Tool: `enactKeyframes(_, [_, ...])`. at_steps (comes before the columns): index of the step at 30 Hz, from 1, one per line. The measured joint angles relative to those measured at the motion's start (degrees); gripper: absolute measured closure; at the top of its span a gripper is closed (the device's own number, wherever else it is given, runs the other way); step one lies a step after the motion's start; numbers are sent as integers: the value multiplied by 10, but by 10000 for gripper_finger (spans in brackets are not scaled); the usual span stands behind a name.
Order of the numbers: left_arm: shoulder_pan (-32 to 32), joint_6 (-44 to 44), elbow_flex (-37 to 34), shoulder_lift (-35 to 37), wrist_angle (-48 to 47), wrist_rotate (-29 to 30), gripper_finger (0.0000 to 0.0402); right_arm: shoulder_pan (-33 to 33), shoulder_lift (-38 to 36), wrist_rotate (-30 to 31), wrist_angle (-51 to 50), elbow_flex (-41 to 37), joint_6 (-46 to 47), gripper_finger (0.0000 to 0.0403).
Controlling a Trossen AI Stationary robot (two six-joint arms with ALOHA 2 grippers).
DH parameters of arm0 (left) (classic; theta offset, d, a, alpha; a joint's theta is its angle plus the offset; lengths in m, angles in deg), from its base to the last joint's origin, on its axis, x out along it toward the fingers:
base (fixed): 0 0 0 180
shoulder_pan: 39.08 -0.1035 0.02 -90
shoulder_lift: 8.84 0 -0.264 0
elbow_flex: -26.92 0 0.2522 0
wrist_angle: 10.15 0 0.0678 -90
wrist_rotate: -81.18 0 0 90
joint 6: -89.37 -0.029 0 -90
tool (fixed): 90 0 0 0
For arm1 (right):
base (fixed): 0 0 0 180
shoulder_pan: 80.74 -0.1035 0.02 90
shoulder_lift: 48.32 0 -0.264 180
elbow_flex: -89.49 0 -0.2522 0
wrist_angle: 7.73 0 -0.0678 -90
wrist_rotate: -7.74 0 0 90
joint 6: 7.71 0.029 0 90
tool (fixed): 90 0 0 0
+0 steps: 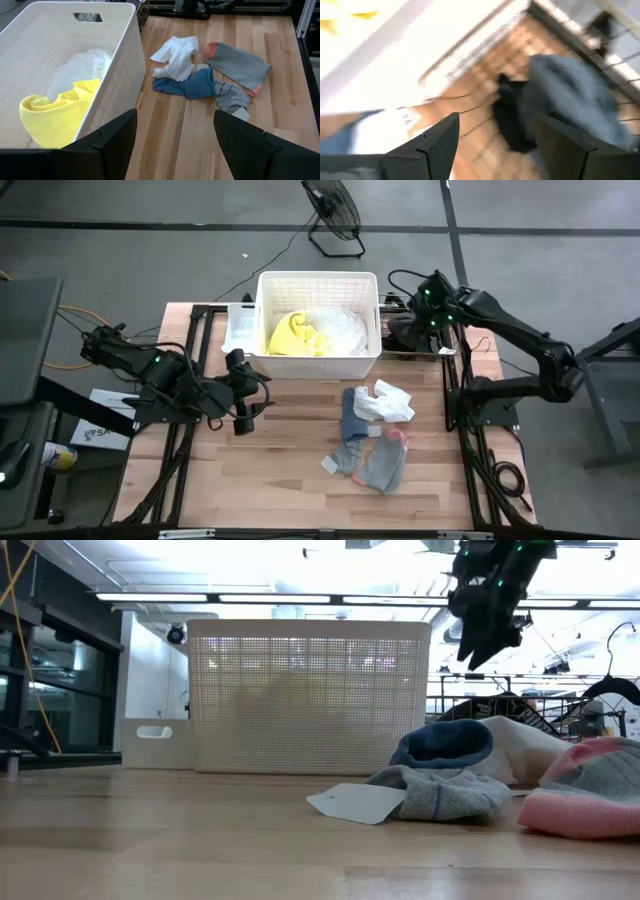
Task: Pick & Place Cloths
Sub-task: Put the white shorts into the wire basket
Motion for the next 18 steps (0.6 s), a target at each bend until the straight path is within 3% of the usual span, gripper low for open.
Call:
enactKeyframes(4, [0,2,0,0,-2,0,144,-43,-29,-35,-34,0,24,161])
enactKeyframes(10, [0,15,0,0,-22,0,144,-154,-76,-34,-28,-22,82,161])
enactKeyframes(18, [0,38,0,0,-47,0,144,-349,-122,55,70,-138,209,161])
